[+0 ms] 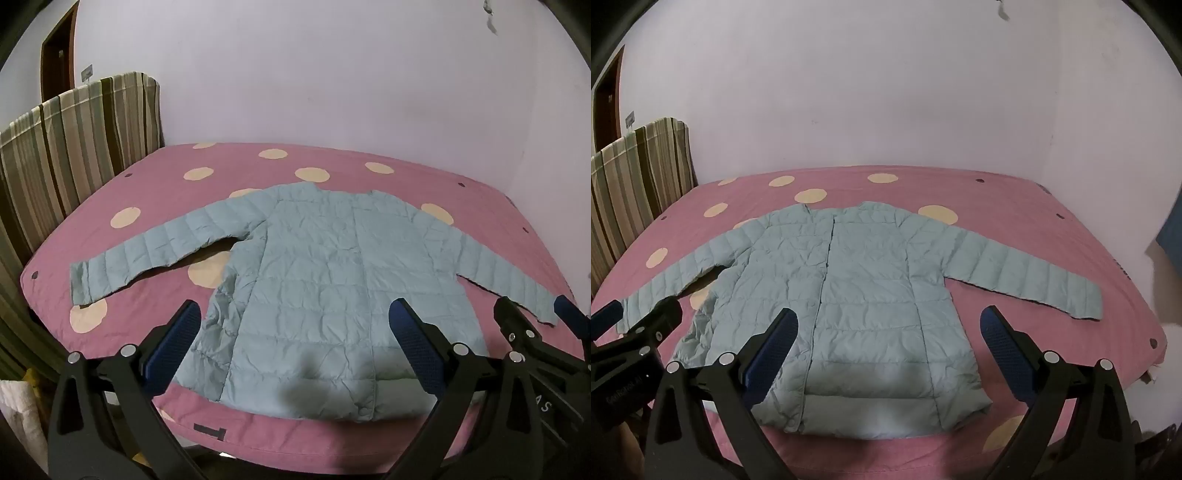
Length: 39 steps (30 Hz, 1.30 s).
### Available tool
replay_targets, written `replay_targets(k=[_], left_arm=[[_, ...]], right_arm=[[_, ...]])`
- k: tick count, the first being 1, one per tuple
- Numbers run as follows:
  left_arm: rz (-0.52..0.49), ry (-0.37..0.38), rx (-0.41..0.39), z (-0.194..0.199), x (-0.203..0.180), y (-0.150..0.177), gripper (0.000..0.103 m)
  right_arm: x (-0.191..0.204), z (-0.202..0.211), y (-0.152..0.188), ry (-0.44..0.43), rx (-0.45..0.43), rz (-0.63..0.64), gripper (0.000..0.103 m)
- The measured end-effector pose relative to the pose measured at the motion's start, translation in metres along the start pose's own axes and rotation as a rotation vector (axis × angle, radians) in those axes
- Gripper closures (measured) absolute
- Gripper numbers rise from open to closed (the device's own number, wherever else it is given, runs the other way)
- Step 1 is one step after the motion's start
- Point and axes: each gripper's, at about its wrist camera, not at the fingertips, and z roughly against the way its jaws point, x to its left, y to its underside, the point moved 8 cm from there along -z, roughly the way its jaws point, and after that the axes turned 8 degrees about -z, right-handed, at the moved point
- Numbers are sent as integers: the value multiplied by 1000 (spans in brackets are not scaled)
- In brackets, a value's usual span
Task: Fold large clothes
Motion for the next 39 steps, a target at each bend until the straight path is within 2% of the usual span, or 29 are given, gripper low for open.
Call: replay_targets(k=[9,11,39], left_arm=[[23,-3,0,2,5,-1,2],[-2,4,5,-1,1,0,2],[-10,1,4,-1,-1,-2,2]], right_arm=[[0,-2,1,-8,2,-8,5],[-1,-3,1,-8,2,-9,5],[0,-4,3,-10,2,-13,5]])
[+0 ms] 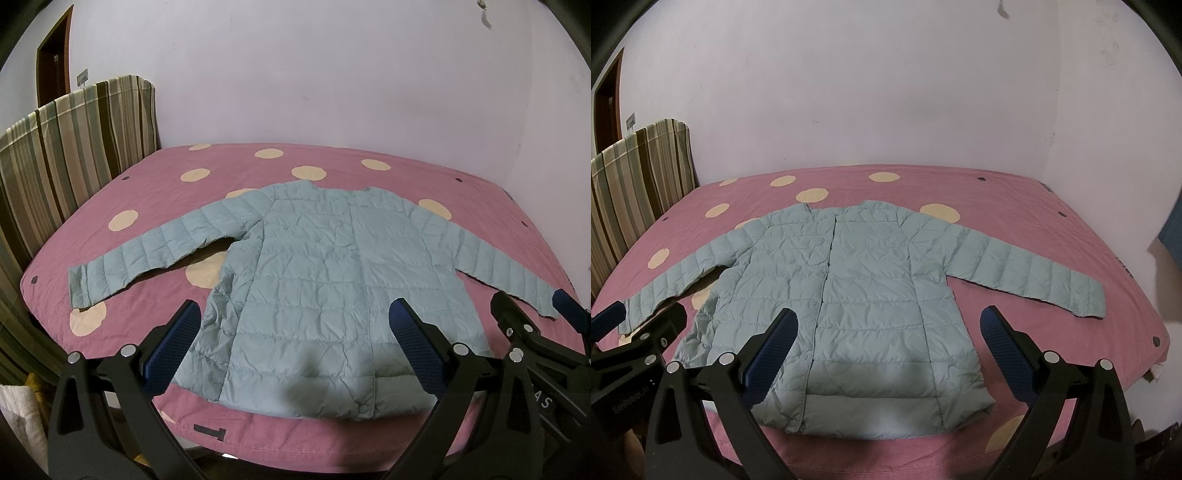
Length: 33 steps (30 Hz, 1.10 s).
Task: Fold large clothes
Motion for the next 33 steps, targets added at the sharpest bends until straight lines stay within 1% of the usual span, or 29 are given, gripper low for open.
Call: replay_targets(k=[33], left_arm=[[-2,-1,1,0,-1,1,2]], right_arm=[[-1,-2,0,-1,2,0,5]])
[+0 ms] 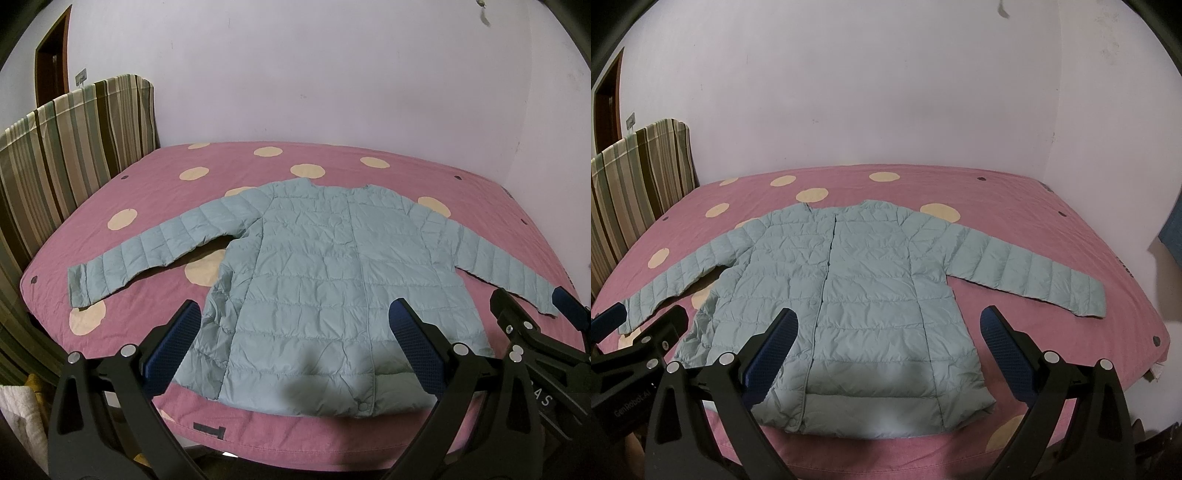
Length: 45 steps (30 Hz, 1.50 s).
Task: Fold large clothes
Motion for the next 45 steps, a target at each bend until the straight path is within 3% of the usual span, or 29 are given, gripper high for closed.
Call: replay_targets(k=[22,28,34,41,45], left_arm=[[-2,1,3,1,-1,0,2],[18,-28,12,-16,5,4,2],[110,-189,59,-58,63,8,2],[253,-422,116,-113,167,30,2],[303,-506,165,-142,213,48,2]], right_arm=[[-2,0,-2,-1,1,0,5],[-11,-11,-5,-9,0,-38,5],[-49,-38,-11,36,-61,-132,5],[-148,-94,-7,148,7,-358,5],[-204,-117,-6,189,37,-483,5]])
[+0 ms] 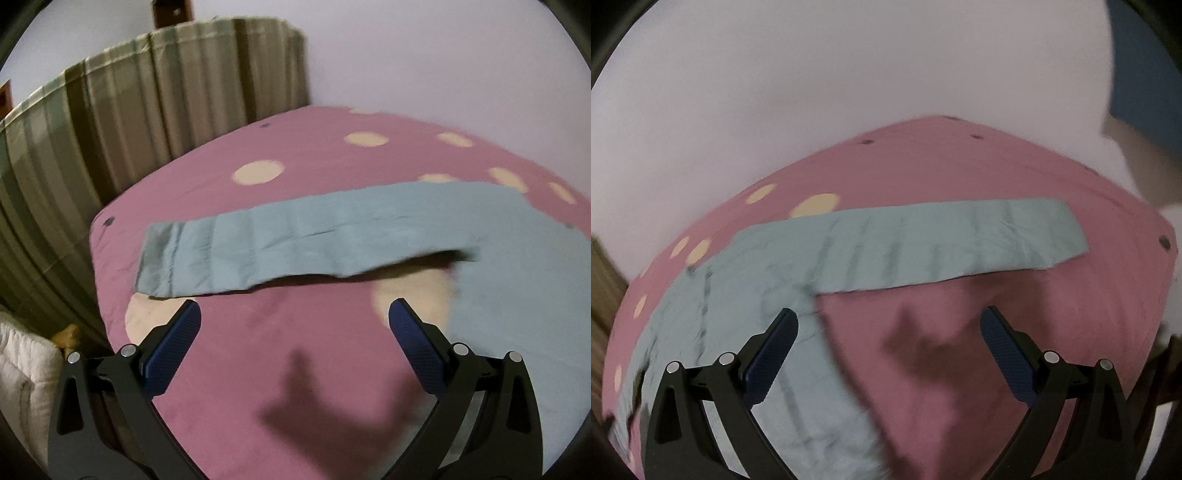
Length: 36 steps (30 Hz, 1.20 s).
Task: Fold large clothes
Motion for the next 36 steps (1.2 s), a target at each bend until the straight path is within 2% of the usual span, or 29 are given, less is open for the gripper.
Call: replay_targets(k=[4,6,8,9,13,17,23,33,34,35,36], left_arm=[[31,-71,82,-41,24,8,2],[43,-109,104,-54,35,13,2],[41,-143,114,-61,41,17,2],[37,-164,124,-66,45,20,2],[56,-177,179,-83,51,34,2],[68,-173,188,-86,52,37,2],[60,-179,196,-87,51,38,2],[47,-190,203,-86,51,38,2],[46,-190,203,-86,51,38,2],[46,-191,204,-86,51,38,2],[45,-191,204,-86,51,38,2]], right_arm=[[-47,-27,-19,65,8,-98,6],[-67,-39,-25,92,19,-145,10],[-85,-48,-27,116,36,-192,33],[-95,-53,-28,134,45,-215,36],[-126,-66,-30,147,58,-317,36],[-146,-76,-33,135,48,-400,36],[-174,-99,-37,46,44,-590,36],[-185,-113,-58,50,-26,-617,36],[-183,-114,-59,61,-33,-605,40],[-183,-114,-59,69,-38,-593,54],[-182,-115,-59,80,-33,-578,59]])
